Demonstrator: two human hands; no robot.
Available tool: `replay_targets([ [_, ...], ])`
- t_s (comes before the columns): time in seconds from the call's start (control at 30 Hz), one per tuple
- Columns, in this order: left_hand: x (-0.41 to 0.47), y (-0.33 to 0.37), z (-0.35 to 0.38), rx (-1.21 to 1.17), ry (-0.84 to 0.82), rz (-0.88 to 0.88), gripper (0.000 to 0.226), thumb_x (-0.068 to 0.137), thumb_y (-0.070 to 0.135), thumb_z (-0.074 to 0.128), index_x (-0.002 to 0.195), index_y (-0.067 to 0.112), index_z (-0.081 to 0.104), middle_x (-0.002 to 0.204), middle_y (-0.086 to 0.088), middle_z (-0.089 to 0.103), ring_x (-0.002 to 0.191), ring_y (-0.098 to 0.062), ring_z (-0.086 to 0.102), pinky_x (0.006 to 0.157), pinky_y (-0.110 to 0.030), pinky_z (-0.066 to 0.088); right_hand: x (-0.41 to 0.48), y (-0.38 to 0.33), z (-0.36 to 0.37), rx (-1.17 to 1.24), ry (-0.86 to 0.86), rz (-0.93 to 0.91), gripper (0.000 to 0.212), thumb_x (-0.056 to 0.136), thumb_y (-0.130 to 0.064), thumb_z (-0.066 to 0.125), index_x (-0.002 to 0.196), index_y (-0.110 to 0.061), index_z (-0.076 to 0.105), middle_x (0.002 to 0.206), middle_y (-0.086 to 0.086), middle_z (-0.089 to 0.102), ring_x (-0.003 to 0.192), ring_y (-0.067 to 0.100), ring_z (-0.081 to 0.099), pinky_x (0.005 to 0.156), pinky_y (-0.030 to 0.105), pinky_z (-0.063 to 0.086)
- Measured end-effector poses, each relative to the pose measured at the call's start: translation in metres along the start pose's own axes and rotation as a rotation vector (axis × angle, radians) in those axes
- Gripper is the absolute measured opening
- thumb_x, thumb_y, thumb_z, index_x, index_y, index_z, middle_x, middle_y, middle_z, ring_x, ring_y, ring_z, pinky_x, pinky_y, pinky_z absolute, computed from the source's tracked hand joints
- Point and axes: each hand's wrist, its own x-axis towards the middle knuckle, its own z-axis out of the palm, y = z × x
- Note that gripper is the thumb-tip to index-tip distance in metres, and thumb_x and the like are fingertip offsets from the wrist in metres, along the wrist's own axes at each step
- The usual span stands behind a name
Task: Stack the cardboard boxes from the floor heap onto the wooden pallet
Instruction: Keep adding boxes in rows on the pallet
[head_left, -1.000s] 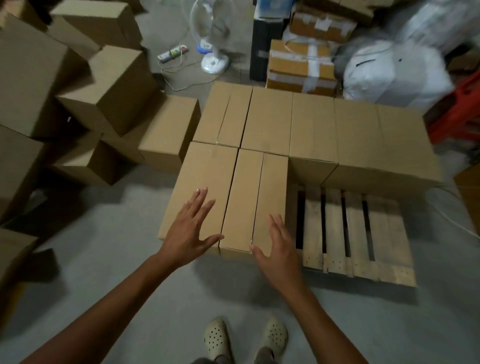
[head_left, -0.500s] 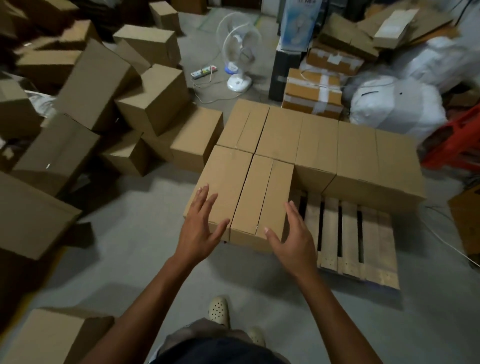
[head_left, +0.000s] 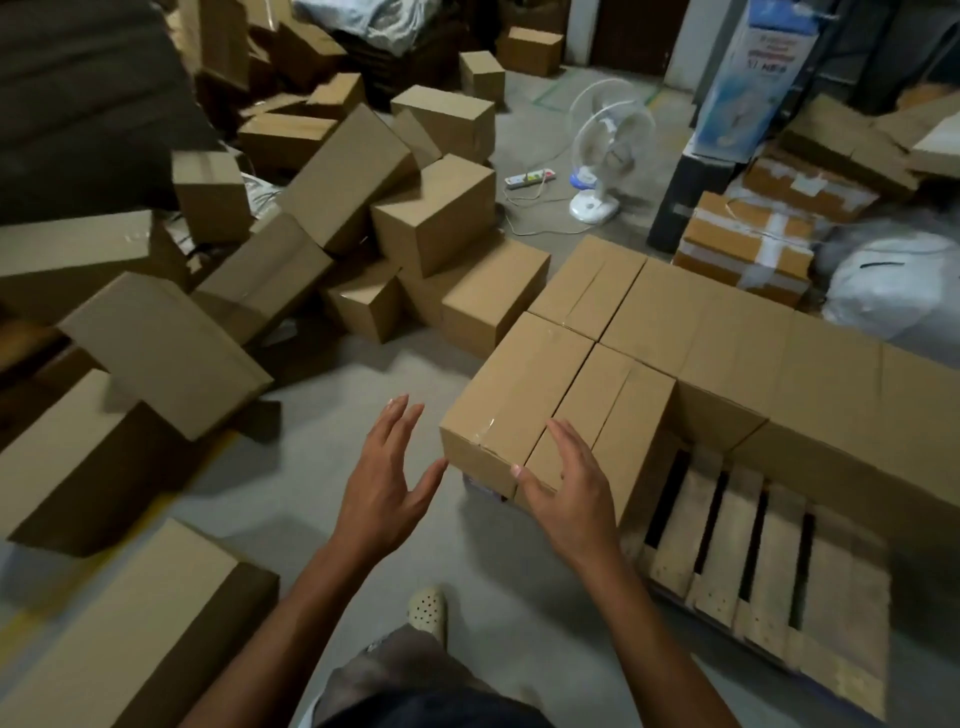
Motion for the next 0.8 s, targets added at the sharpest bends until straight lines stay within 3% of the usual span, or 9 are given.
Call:
replay_targets([
  [0.3,0.015,-0.062,-0.033,0.008,0.012,-0.151,0.07,0.095,0.039,0.063,0.156,0.022,0.031,0.164,0.0,0.025,0.151,-0.018,0.022,0.113,-0.032,0.023,0.035,-0.038,0.068,0.043,-0.12,-0.008,0.063,0.093,-0.041,0.066,0.15,-0.027,0.04,0.153,-0.004,0.044,0.136,0.013,0.043,0.106,0.041,0.048],
  [0.4,0.036,-0.096,-0.048,-0.019,0.009,-0.192,0.071,0.094,0.047,0.057,0.155,0.022,0.033,0.163,-0.001,0.028,0.149,-0.02,0.027,0.113,-0.036,0.028,0.066,-0.055,0.1,0.045,-0.157,-0.013,0.06,0.093,-0.041,0.066,0.148,-0.028,0.043,0.149,-0.006,0.047,0.13,0.005,0.044,0.105,0.04,0.049],
  [0.53,0.073,-0.152,-0.08,-0.04,0.005,-0.247,0.073,0.089,0.052,0.051,0.154,0.024,0.033,0.162,-0.001,0.031,0.147,-0.022,0.032,0.113,-0.043,0.034,0.12,-0.087,0.148,0.054,-0.192,0.012,0.059,0.094,-0.041,0.064,0.148,-0.028,0.043,0.147,-0.006,0.049,0.13,0.01,0.048,0.102,0.039,0.051],
  [0.8,0.191,-0.241,-0.135,-0.033,-0.032,-0.198,0.069,0.093,0.049,0.051,0.155,0.026,0.032,0.162,0.001,0.029,0.149,-0.017,0.026,0.116,-0.038,0.029,0.235,-0.151,0.226,0.113,-0.176,0.063,0.056,0.094,-0.035,0.066,0.146,-0.029,0.044,0.144,-0.002,0.051,0.123,0.007,0.05,0.092,0.025,0.048],
])
